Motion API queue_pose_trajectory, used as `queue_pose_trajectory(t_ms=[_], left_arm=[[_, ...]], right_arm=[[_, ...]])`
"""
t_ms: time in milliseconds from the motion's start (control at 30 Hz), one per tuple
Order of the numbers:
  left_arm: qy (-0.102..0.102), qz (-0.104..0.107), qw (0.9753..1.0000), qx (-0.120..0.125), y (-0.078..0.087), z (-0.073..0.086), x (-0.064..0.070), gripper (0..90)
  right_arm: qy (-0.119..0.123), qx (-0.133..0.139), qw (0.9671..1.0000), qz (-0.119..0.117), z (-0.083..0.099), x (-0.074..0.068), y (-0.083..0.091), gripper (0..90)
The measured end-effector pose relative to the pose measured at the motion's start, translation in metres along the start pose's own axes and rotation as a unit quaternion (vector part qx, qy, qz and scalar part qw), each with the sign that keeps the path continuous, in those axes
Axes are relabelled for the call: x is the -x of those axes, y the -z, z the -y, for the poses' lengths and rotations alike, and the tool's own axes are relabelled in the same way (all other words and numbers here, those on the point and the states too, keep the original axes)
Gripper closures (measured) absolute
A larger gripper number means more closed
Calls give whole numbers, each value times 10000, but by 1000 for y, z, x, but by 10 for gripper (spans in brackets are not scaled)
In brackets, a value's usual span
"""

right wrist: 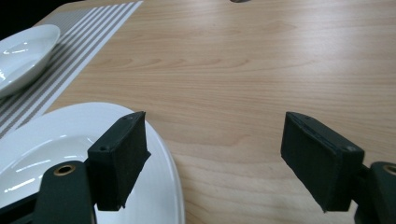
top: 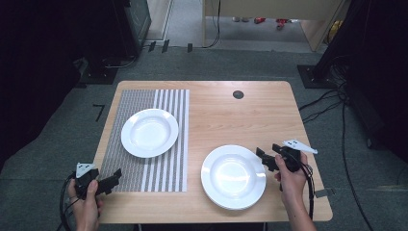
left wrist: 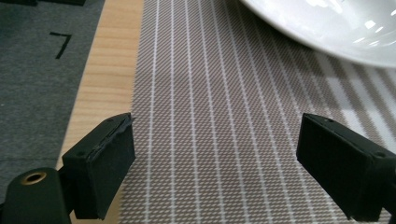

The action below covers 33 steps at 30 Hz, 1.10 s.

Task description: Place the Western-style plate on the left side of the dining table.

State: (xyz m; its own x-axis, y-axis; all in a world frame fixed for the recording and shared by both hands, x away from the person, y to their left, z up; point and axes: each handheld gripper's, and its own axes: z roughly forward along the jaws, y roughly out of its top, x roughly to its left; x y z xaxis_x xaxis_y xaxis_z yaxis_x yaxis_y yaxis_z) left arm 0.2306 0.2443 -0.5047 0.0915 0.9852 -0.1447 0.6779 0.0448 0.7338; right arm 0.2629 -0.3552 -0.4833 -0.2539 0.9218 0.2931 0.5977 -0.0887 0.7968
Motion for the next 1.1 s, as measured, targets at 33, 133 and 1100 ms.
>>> queue_pose_trajectory(t_ms=[33,133,1100], left_arm=[[-18,-11,10000,-13,0,1,0,115],[-150,-67,9998,-81,-2,4,0,115],[-567,-443,9974,-52,-8,14,10,112]], right_arm=[[-18,-11,10000,22,1,2,2,229],[-77,-17,9999,98,6,10,7,226],[-553,-92,9948,853,53,79,67,212]])
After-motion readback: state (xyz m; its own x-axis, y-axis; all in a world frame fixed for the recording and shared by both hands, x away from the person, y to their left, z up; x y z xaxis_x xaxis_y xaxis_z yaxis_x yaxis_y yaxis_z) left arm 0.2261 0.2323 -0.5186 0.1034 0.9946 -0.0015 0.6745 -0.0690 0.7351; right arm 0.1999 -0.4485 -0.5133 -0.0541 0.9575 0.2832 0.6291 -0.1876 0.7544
